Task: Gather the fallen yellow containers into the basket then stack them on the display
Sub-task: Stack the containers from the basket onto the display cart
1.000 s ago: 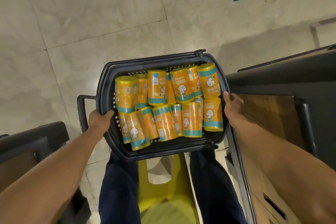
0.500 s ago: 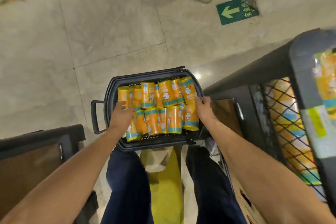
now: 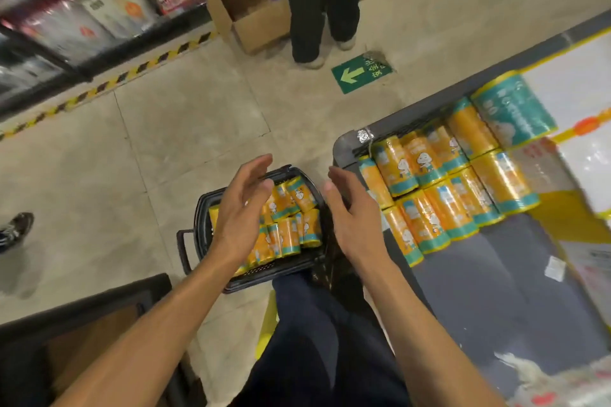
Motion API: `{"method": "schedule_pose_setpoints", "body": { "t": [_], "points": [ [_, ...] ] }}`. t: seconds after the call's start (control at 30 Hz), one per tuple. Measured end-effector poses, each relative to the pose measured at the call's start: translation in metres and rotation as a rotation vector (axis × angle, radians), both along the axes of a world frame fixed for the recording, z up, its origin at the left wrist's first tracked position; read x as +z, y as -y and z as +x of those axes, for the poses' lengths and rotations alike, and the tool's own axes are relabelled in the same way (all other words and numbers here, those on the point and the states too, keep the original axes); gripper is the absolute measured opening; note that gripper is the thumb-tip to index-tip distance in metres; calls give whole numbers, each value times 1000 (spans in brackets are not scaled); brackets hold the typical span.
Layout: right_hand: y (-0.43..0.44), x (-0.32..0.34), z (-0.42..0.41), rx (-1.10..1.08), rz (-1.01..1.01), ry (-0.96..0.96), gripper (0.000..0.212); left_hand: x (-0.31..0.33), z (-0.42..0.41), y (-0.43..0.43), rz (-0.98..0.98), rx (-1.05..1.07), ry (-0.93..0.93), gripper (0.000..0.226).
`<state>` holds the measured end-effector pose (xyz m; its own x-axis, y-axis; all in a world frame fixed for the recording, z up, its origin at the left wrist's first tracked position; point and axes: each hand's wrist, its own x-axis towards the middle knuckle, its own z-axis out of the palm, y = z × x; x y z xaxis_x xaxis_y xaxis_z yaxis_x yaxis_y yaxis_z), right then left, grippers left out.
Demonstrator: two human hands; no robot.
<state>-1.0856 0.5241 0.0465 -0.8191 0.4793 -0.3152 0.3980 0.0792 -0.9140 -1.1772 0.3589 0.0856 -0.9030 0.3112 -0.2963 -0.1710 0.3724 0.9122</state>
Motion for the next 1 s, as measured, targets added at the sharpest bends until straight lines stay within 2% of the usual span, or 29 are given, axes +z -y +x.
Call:
{"method": "schedule_pose_setpoints", "body": {
  "t": [0.1, 0.2, 0.33, 0.43, 0.6, 0.77, 1.0],
  "points": [
    [-28, 50, 19, -88, 69, -44, 40, 39, 11, -29, 59, -132, -12, 37],
    [-56, 83, 46, -275, 94, -36, 37, 58, 22, -59, 149, -310, -7, 42],
    [-74, 92, 90, -572, 99, -35, 43, 58, 38, -100, 214, -561, 57, 42],
    [-69, 91, 126, -707, 144, -14, 47, 51, 52, -124, 230, -694, 51, 43],
    [-63, 67, 165, -834, 195, -5, 34, 27, 72, -143, 217, -806, 23, 47],
    [-78, 19, 207, -902, 209, -23, 34, -30, 103, -167, 210, -816, -18, 42],
    [-101, -43, 307, -971, 314, 10, 35, -97, 184, -215, 271, -973, -130, 44]
  ]
}}
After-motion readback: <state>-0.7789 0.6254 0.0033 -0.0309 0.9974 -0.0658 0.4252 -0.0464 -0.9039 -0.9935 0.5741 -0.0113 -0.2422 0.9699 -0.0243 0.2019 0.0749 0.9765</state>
